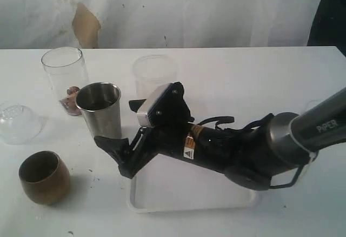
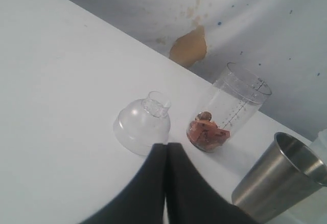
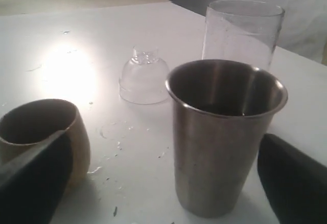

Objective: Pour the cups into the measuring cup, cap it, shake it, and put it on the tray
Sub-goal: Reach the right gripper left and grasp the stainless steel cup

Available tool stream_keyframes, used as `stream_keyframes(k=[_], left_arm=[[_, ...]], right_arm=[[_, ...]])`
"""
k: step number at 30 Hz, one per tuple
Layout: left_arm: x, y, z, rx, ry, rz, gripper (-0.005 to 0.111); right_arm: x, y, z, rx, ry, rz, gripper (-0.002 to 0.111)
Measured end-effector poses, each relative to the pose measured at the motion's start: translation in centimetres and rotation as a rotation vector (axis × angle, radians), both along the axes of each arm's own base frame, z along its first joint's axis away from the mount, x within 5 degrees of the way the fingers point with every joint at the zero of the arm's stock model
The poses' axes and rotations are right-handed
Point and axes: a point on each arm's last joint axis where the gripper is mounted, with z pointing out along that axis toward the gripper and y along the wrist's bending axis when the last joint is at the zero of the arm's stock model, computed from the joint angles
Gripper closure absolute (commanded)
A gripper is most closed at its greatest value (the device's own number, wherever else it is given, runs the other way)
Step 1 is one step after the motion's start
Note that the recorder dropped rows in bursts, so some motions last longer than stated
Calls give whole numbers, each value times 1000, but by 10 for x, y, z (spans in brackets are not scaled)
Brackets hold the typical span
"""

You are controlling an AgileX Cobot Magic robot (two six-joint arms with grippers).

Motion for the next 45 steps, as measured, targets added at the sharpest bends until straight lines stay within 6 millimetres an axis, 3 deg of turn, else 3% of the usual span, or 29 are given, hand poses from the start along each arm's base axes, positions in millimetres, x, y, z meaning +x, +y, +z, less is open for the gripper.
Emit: stream_keyframes(k=[11,33,39,45], left_arm=[[0,0,0,2,0,0,107],[0,0,0,6,0,1,107],[0,0,0,6,0,1,107],[0,0,0,6,0,1,107]], right_arm=[[22,22,-36,12,91,-107,15],[65,65,-63,79,45,-147,17],[71,67,-64,92,45,-170,45],[72,67,-64,89,49,-177,101]])
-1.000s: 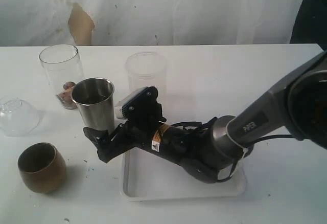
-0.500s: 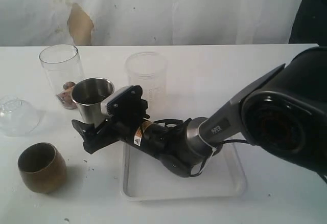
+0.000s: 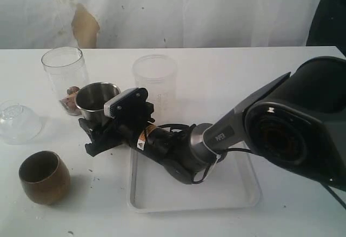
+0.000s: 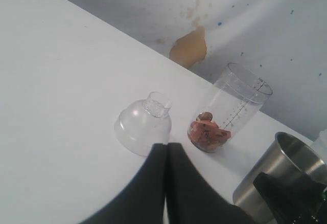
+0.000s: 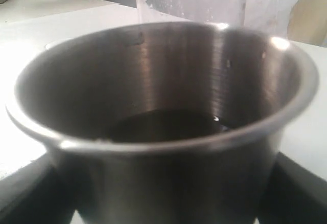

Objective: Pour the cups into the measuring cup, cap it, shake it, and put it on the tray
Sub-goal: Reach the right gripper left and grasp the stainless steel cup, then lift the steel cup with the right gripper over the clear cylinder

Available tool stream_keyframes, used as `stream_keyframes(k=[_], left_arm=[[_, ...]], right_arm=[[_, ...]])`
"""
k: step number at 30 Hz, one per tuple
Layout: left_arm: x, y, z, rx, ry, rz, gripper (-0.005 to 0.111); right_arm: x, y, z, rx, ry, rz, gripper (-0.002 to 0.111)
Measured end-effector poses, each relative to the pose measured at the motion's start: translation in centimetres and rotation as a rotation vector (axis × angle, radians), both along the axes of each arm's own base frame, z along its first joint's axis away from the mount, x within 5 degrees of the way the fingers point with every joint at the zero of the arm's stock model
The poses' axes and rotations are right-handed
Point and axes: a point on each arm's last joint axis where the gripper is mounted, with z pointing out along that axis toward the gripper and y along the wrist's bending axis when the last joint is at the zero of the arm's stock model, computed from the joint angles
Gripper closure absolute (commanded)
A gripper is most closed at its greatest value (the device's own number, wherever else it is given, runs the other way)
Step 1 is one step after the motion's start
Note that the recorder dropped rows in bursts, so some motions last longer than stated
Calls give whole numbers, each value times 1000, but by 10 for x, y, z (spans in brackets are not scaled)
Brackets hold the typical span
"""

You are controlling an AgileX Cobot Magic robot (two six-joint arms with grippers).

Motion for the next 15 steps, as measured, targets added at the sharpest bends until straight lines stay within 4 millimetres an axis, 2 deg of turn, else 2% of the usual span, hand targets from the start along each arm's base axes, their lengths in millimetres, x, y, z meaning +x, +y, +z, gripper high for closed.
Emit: stream_keyframes(k=[1,9,12,15], left_arm=[[0,0,0,0,0,0,107],[0,0,0,0,0,0,107],[0,0,0,0,0,0,107],[0,0,0,0,0,0,107]], right_arm=[[0,0,0,0,0,0,108],[0,1,8,-28,2,17,108],[0,2,19,-32,-11,23,108],[0,2,40,-17,-39,22,108]])
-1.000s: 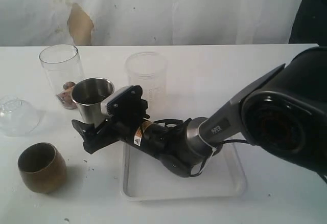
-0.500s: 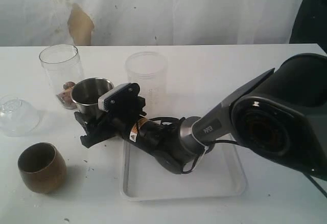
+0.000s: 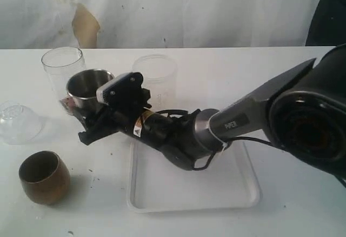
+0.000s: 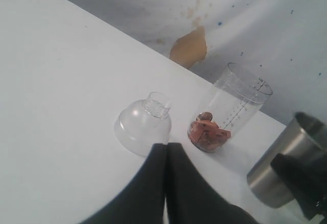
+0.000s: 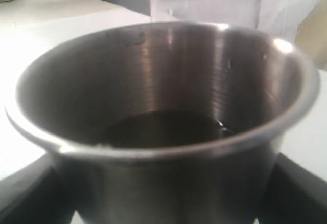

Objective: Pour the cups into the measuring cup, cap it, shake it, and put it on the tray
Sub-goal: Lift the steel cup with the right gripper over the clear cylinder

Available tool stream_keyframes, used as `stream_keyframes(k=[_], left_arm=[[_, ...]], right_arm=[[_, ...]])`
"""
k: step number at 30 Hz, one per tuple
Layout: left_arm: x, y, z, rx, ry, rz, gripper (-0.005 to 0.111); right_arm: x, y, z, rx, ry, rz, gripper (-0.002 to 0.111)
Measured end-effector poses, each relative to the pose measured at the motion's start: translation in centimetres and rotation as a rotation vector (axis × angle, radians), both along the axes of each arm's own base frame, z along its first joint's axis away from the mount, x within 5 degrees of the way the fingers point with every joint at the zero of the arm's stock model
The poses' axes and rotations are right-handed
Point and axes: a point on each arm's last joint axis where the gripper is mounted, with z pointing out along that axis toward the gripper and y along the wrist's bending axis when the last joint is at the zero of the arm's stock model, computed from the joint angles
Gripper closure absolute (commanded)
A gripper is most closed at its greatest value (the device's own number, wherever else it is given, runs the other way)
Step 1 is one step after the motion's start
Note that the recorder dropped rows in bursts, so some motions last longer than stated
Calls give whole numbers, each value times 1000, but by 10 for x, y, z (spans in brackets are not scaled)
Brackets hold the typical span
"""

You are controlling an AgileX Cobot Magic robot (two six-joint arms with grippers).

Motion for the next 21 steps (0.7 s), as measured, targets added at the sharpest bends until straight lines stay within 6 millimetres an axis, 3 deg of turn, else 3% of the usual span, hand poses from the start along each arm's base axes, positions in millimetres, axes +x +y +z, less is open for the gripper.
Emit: stream_keyframes(k=[6,21], left_arm=[[0,0,0,0,0,0,107],[0,0,0,0,0,0,107]], right_arm=[[0,-1,49,21,-61,-10,108],[43,17,137,-385,-239,-81,108]])
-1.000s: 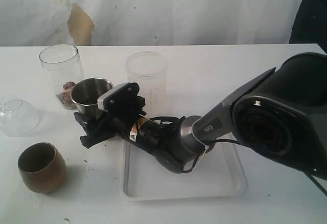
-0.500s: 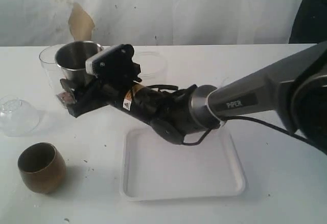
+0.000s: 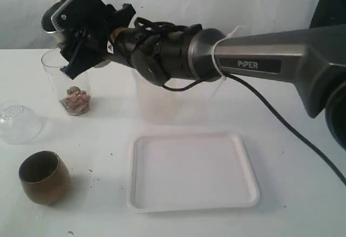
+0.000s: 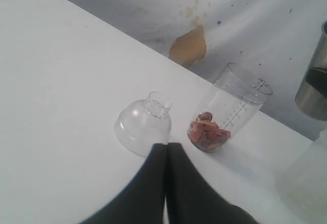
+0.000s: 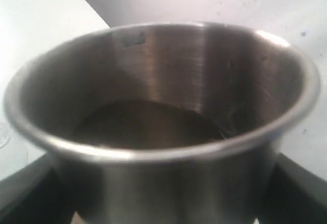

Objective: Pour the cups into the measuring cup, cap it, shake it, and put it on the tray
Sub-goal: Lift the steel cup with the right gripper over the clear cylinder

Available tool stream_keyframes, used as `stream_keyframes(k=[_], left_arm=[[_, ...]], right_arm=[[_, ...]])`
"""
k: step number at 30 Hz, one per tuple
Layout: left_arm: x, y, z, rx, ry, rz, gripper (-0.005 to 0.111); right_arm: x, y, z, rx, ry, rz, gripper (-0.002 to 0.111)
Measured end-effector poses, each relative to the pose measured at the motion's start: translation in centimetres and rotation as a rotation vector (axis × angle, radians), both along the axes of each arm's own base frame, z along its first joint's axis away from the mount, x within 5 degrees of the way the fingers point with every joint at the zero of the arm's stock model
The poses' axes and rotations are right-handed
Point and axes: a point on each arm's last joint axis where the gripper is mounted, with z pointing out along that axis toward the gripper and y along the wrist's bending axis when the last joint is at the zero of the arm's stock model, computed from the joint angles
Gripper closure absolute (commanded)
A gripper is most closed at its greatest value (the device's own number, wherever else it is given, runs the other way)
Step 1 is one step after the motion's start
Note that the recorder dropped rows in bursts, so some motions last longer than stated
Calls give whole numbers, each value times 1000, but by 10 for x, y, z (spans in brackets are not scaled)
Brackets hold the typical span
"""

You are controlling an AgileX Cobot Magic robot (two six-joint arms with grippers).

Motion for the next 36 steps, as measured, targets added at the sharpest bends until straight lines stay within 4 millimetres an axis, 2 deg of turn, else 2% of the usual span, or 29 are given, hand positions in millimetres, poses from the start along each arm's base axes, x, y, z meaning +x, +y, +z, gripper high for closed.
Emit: stream_keyframes(k=[4,7,14,17,21,30,36], left_arm=[[0,0,0,0,0,0,107],[0,0,0,0,0,0,107],[0,0,0,2,0,0,107],[0,0,0,2,0,0,107],[0,0,0,2,0,0,107],[0,0,0,2,0,0,107],[0,0,0,2,0,0,107]], right_arm=[[10,5,15,-37,-55,-4,108],[18,6,16,-65,-69,-13,108],[41,2,0,-131,-62,-46,108],[49,0,-9,-224,-117,-35,108],[55,4,-15,-316,-179,-15,108],[60,7,-35,-376,-157,-5,108],[61,7,-39,-415,-176,7,108]])
